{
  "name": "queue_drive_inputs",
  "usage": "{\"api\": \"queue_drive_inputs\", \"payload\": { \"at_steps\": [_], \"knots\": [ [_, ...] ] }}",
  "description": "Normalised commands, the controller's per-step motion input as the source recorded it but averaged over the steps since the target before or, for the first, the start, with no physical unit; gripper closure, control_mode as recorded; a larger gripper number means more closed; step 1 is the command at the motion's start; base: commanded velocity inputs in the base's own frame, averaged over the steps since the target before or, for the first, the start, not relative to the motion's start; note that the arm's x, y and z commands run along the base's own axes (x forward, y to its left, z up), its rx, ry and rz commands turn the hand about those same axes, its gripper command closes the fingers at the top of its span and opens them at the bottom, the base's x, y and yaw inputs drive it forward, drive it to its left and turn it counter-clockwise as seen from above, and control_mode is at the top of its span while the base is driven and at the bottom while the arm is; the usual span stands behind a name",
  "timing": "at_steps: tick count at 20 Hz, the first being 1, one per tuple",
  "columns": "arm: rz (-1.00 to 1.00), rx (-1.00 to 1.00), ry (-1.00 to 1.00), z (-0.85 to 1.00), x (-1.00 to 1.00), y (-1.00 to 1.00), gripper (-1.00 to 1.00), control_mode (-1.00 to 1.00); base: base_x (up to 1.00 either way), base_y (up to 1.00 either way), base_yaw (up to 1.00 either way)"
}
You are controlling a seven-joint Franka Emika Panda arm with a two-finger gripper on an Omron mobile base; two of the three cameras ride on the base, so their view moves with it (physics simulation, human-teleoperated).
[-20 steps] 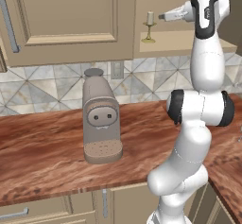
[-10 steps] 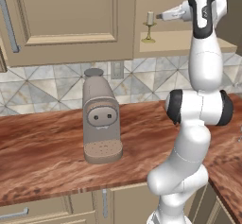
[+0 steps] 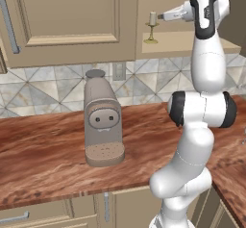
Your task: Get the candle and the beer from the cabinet and move them to the dining counter.
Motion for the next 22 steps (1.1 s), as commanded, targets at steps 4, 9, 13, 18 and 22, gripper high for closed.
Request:
{"api": "queue_drive_inputs", "payload": {
  "at_steps": [4,9,13,18,22],
  "knots": [
    [0.0,0.0,0.0,0.0,0.04,0.04,-1.0,-1.0,0.0,0.0,0.0],
    [0.0,0.0,0.0,0.0,0.07,0.02,-1.0,-1.0,0.0,0.0,0.0],
    [0.0,0.0,0.0,0.0,0.1,0.1,-1.0,-1.0,0.0,0.0,0.0],
    [0.0,0.0,0.0,0.0,0.08,0.12,-1.0,-1.0,0.0,0.0,0.0],
    [0.0,0.0,0.0,0.0,0.06,0.12,-1.0,-1.0,0.0,0.0,0.0]
  ]
}}
